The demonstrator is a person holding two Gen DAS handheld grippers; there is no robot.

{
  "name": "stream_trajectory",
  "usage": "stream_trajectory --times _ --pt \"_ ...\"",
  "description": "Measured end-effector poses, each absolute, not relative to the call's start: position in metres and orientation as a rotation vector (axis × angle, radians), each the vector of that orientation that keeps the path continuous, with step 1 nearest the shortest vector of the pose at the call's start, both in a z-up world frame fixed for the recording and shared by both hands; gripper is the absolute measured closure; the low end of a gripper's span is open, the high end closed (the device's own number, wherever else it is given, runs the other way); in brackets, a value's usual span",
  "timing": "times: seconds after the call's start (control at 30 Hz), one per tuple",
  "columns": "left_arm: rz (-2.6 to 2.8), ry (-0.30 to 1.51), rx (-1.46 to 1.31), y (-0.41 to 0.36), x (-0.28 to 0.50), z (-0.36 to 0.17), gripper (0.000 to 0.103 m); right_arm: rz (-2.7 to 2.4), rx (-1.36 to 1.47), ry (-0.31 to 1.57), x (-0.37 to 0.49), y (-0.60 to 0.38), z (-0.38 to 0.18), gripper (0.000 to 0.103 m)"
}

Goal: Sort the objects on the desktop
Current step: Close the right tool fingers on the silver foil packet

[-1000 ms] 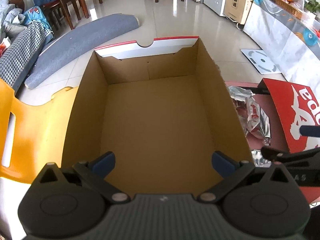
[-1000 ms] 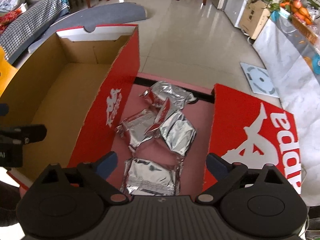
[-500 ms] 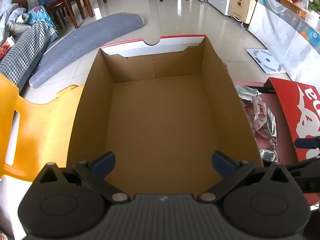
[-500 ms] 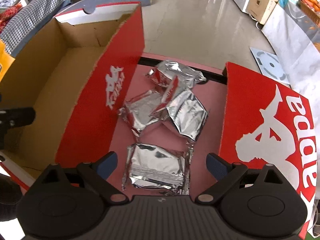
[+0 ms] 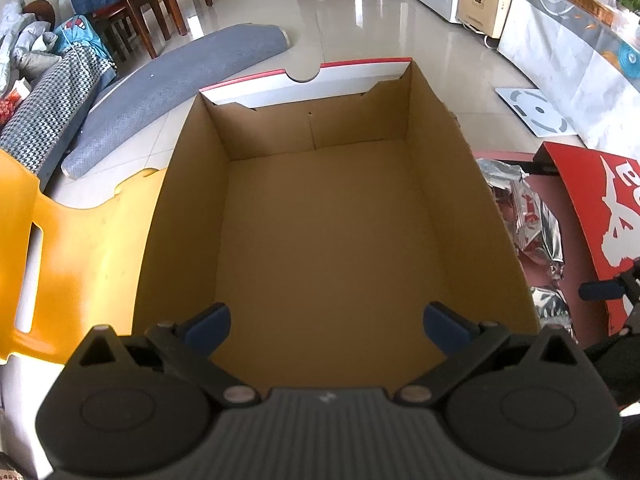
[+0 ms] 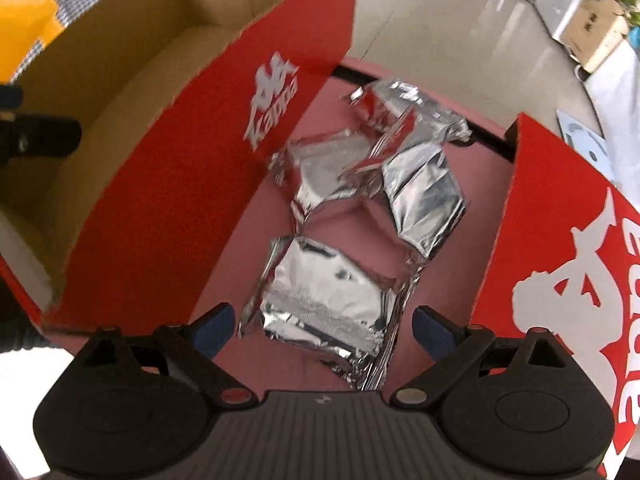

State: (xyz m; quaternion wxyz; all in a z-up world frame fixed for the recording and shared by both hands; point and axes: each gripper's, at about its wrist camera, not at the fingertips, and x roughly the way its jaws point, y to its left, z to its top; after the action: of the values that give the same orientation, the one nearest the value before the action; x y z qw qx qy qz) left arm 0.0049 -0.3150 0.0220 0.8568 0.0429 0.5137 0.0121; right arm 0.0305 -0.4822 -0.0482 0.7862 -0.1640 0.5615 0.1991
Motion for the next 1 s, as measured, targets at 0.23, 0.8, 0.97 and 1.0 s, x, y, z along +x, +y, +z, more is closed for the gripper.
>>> stream_trajectory --times 0.23,0.8,0.97,1.0 --pt "0.017 1.082 0.109 -0.32 0.006 0.02 0.0 0.433 -0.325 1.22 0.037 -0.483 -0.054 0.007" --pt "0.006 1.088 0.174 -0.334 0.005 0.01 0.0 0.424 -0.242 1.209 0.04 -0.493 -0.056 0.024" --pt "-0.008 1.084 0.199 -0.341 0.003 0.008 0.0 0.426 -0.233 1.201 0.038 -0.497 -0.052 0.03" --pt "-0.012 1.08 0.205 -0.342 0.002 0.008 0.0 0.425 -0.229 1.199 0.038 -0.498 -0.051 0.032"
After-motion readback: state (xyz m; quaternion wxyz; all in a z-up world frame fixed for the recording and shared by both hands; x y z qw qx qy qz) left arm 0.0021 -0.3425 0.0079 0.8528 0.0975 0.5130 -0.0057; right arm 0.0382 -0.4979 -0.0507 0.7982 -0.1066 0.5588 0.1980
